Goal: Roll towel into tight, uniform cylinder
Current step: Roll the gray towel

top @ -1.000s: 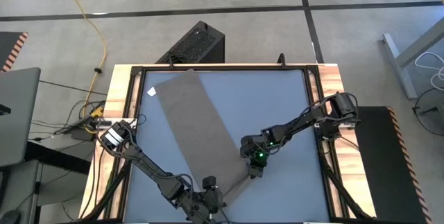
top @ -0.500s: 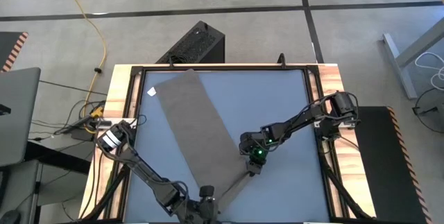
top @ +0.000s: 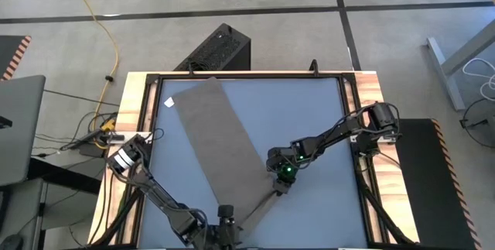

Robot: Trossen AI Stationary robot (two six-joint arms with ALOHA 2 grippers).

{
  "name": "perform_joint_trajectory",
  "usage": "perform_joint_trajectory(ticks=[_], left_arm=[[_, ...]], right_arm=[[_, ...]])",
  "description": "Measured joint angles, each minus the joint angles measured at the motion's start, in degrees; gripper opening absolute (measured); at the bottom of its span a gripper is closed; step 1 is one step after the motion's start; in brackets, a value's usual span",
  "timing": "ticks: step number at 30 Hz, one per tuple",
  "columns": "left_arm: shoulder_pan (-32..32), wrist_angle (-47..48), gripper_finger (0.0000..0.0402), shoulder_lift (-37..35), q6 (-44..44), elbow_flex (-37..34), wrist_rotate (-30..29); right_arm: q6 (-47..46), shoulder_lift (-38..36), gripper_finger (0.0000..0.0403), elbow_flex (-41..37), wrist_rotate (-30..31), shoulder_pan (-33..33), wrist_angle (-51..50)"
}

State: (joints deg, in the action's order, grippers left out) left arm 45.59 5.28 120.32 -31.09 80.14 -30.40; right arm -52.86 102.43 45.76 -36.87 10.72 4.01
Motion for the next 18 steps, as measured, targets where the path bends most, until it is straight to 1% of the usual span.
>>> perform_joint_trajectory(ticks=[2,7,10,13,18], left_arm=[[0.35,-2.07,0.0178,1.77,-0.61,0.00,-0.35],[1.08,-1.09,0.0178,2.66,-2.53,-0.09,-4.29],[1.28,-0.26,0.0178,2.69,-5.49,-0.09,-4.44],[1.33,-0.11,0.0178,4.22,-9.11,-0.06,-4.42],[1.50,-5.24,0.0178,8.31,-12.78,0.17,-4.35]], right_arm=[[-0.93,0.00,0.0024,0.04,0.55,0.00,-0.07],[-3.60,0.00,0.0024,-0.02,1.10,0.00,0.94],[-5.05,0.00,0.0024,0.00,1.26,0.15,1.16],[-5.94,0.00,0.0024,0.02,1.25,0.70,0.98],[-8.98,0.00,0.0024,0.00,1.52,1.62,1.47]])
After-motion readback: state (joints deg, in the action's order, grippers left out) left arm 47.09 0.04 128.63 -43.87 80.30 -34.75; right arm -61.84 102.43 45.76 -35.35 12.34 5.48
